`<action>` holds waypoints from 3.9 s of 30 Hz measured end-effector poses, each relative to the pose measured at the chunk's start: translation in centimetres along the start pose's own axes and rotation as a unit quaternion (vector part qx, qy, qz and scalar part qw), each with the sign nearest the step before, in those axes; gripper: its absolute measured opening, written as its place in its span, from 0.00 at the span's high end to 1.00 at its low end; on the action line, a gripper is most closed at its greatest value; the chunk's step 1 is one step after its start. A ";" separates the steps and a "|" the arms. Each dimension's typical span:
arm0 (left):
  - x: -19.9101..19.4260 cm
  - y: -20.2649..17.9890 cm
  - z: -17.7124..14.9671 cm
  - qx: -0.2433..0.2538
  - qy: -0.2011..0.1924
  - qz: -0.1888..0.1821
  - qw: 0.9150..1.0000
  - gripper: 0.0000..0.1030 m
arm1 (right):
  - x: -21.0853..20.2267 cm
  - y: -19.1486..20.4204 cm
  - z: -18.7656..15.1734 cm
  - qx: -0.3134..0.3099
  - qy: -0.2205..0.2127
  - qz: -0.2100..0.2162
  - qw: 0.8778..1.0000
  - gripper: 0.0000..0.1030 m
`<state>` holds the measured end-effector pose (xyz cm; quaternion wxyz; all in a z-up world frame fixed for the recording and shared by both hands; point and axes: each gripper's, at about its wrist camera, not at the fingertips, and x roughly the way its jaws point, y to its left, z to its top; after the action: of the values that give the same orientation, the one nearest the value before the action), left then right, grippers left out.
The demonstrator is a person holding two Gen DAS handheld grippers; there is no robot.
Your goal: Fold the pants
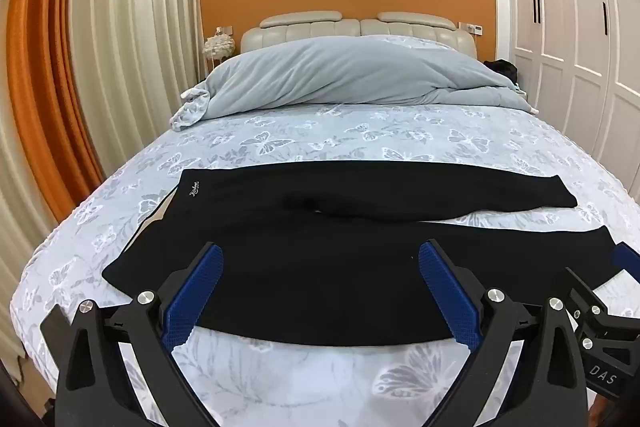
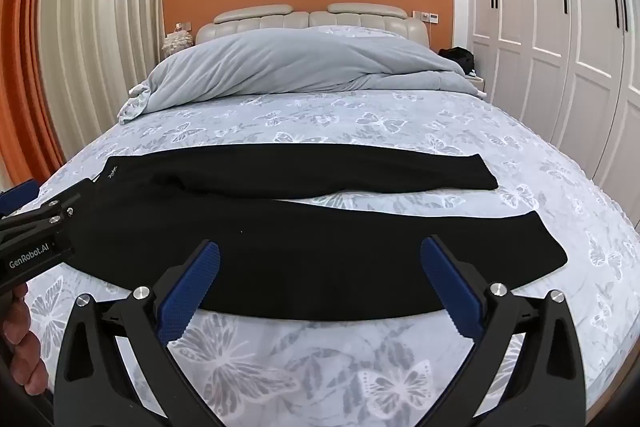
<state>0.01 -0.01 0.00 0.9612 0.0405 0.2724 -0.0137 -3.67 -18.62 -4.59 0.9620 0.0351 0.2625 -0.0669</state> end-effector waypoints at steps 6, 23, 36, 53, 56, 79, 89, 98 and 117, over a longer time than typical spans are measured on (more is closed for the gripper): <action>0.2 0.2 0.0 -0.005 0.003 -0.005 1.000 0.06 | 0.7 -1.1 0.7 0.017 0.016 0.005 1.000 0.04; 0.4 0.2 -0.6 -0.009 0.006 -0.001 1.000 0.06 | 0.3 0.3 -0.1 0.006 0.004 -0.004 1.000 0.04; 0.7 -0.1 -0.7 -0.007 0.011 0.004 1.000 0.06 | 0.0 0.0 0.1 0.006 0.004 -0.004 1.000 0.04; 1.0 -0.5 -1.0 -0.002 0.013 0.007 1.000 0.06 | -0.1 -0.1 0.1 0.009 0.003 -0.003 1.000 0.04; 0.9 -0.6 -1.0 -0.002 0.013 0.007 1.000 0.06 | 0.0 0.0 0.1 0.008 0.002 -0.004 1.000 0.04; 1.0 -0.4 -1.0 -0.003 0.014 0.007 1.000 0.06 | -0.1 -0.1 0.1 0.006 0.003 -0.005 1.000 0.04; 1.0 -0.4 -1.0 -0.003 0.014 0.009 1.000 0.06 | 0.0 -0.1 0.2 0.006 0.003 -0.003 1.000 0.04; 1.0 -0.4 -1.0 -0.004 0.015 0.008 1.000 0.06 | -0.1 -0.1 0.2 0.007 0.004 -0.003 1.000 0.04; 6.5 0.5 -0.7 0.002 0.084 -0.034 0.996 0.06 | 7.4 -7.4 2.4 -0.006 0.095 -0.016 0.995 0.04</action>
<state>5.19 0.51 -3.94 0.9338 0.0345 0.3534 -0.0434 2.73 -26.99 -6.52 0.9315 0.0314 0.3540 -0.0775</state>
